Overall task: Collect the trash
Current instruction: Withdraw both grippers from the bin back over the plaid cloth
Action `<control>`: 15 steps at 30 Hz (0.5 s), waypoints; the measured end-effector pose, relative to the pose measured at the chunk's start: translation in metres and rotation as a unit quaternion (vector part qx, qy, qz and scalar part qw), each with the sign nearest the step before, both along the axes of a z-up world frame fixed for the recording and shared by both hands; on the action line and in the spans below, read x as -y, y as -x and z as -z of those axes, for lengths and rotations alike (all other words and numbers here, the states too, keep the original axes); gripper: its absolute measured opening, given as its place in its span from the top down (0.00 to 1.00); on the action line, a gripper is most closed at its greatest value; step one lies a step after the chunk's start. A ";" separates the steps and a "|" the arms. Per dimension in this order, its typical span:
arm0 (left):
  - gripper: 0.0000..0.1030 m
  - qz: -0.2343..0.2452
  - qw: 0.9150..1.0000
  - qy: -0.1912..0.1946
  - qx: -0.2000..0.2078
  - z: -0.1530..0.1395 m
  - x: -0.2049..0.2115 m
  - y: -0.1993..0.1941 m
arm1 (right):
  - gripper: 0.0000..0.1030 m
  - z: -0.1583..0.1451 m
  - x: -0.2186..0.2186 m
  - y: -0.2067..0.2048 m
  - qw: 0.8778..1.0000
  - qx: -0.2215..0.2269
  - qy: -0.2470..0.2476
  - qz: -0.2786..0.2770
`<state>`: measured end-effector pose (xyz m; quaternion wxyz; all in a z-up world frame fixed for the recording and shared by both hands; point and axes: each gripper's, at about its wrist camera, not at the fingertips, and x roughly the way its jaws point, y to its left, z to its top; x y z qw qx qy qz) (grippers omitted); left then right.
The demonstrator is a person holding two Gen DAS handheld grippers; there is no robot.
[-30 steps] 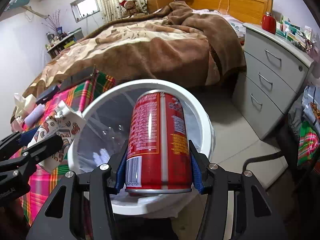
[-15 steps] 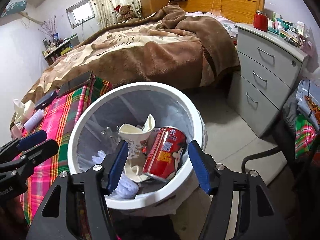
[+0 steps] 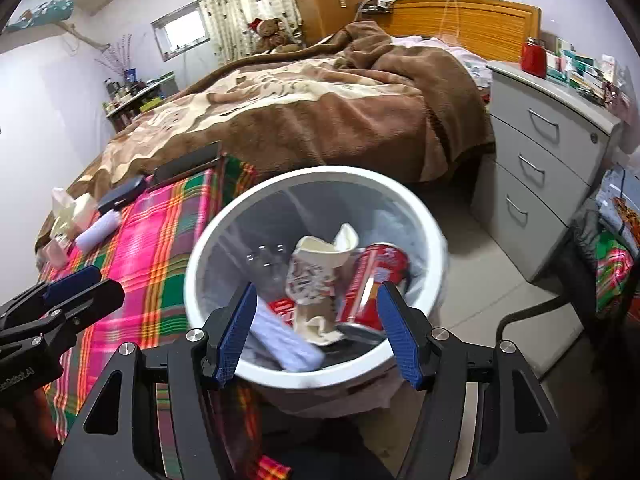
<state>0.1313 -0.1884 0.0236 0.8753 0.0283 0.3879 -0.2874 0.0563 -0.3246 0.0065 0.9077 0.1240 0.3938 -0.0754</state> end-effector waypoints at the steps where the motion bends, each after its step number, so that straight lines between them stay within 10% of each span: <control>1: 0.39 -0.004 1.000 0.002 0.000 0.000 -0.005 0.001 | 0.38 0.000 -0.003 0.000 1.000 0.001 0.000 -0.003; 15: 0.39 -0.066 0.998 0.011 0.018 -0.011 -0.076 0.012 | 0.38 -0.004 -0.055 -0.009 0.998 0.009 0.003 -0.060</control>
